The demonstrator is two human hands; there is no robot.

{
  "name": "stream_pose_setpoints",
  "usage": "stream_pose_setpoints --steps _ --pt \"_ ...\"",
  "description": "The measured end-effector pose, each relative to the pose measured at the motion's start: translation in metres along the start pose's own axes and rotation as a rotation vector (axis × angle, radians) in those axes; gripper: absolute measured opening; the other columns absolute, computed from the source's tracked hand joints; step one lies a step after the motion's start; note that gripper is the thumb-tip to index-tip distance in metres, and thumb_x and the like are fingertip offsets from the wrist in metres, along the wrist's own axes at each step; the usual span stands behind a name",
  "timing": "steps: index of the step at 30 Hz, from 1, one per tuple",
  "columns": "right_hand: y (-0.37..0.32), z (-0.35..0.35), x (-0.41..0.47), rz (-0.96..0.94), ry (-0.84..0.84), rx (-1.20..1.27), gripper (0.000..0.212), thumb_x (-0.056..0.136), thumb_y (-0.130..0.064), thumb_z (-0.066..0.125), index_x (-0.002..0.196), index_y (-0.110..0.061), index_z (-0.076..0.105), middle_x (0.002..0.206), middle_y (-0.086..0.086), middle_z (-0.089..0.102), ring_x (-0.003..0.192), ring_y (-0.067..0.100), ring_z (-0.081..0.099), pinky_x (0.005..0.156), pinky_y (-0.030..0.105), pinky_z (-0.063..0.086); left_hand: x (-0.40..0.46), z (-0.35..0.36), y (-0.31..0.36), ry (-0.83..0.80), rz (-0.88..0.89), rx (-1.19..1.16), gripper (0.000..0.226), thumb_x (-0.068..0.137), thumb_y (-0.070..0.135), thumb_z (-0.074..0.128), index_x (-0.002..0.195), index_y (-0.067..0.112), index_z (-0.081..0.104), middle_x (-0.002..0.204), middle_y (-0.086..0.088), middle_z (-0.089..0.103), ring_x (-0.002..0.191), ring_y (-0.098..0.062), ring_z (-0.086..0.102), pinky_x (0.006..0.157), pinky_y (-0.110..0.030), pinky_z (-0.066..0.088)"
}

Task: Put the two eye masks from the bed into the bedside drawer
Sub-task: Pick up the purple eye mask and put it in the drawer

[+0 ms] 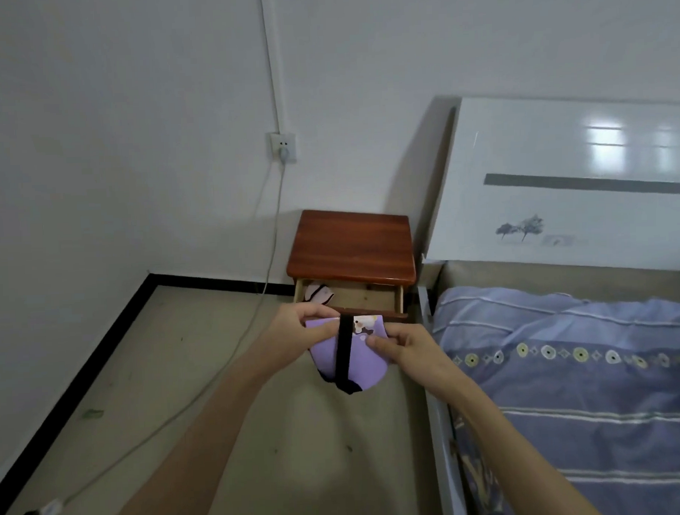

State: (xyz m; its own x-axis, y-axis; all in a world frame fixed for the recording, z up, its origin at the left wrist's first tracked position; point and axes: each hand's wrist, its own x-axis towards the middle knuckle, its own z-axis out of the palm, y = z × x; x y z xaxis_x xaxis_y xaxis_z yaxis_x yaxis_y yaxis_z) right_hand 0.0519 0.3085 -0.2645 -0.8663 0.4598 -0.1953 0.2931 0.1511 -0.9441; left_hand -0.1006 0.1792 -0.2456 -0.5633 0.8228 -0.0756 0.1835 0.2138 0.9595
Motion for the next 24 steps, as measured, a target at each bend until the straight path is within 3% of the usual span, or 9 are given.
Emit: stream_pose_setpoints --steps 4,9,13,16,17,20,24 --pt "0.008 -0.006 0.057 0.095 0.055 0.225 0.021 0.088 -0.021 0.056 0.081 -0.010 0.071 0.082 0.004 0.069 0.077 0.013 0.062 0.068 0.018 0.051 0.057 -0.009 -0.021 0.010 -0.052 -0.113 0.013 0.078 0.023 0.068 0.091 0.023 0.068 0.094 0.005 0.071 0.088 -0.010 0.065 0.068 -0.013 0.052" --pt "0.019 -0.009 0.148 0.204 0.166 0.513 0.024 0.086 -0.024 0.059 0.094 -0.006 0.071 0.097 0.012 0.071 0.085 0.021 0.065 0.075 0.028 0.052 0.134 -0.017 -0.071 0.021 -0.180 -0.412 0.030 0.076 0.018 0.068 0.106 0.016 0.064 0.101 0.003 0.073 0.092 -0.013 0.068 0.068 -0.019 0.054" --pt "0.029 -0.006 0.222 0.257 0.258 0.733 0.024 0.086 -0.020 0.058 0.102 -0.005 0.068 0.114 0.017 0.067 0.101 0.026 0.064 0.082 0.033 0.054 0.197 -0.024 -0.098 0.003 -0.232 -0.541 0.024 0.076 0.016 0.066 0.100 0.017 0.067 0.100 0.000 0.074 0.095 -0.020 0.068 0.079 -0.029 0.057" --pt "0.042 -0.001 0.264 0.298 0.308 0.853 0.033 0.086 -0.019 0.057 0.114 -0.002 0.062 0.119 0.015 0.065 0.108 0.026 0.062 0.090 0.035 0.053 0.238 -0.027 -0.116 0.058 -0.380 -0.719 0.014 0.080 0.009 0.061 0.090 0.014 0.070 0.084 0.002 0.076 0.081 -0.014 0.071 0.064 -0.021 0.056" --pt "0.048 0.000 0.276 0.314 0.330 0.877 0.031 0.087 -0.018 0.056 0.113 -0.004 0.062 0.118 0.013 0.065 0.107 0.024 0.062 0.088 0.033 0.053 0.250 -0.027 -0.122 0.067 -0.465 -0.808 0.013 0.082 0.008 0.058 0.088 0.014 0.069 0.080 0.003 0.076 0.077 -0.011 0.070 0.060 -0.019 0.054" --pt "0.071 0.003 0.300 0.395 0.397 0.877 0.020 0.088 -0.017 0.055 0.104 -0.011 0.066 0.106 0.004 0.069 0.095 0.015 0.065 0.071 0.021 0.056 0.271 -0.015 -0.146 0.084 -0.715 -0.982 0.011 0.085 0.012 0.055 0.089 0.011 0.065 0.086 -0.002 0.070 0.082 -0.013 0.063 0.067 -0.021 0.049" --pt "0.122 0.001 0.319 0.575 0.392 0.818 0.017 0.088 -0.018 0.057 0.101 -0.013 0.067 0.097 0.000 0.071 0.088 0.014 0.065 0.067 0.022 0.054 0.291 0.008 -0.191 0.083 -0.859 -0.844 0.013 0.089 0.018 0.051 0.090 0.012 0.063 0.090 -0.003 0.064 0.079 -0.012 0.056 0.069 -0.024 0.041"
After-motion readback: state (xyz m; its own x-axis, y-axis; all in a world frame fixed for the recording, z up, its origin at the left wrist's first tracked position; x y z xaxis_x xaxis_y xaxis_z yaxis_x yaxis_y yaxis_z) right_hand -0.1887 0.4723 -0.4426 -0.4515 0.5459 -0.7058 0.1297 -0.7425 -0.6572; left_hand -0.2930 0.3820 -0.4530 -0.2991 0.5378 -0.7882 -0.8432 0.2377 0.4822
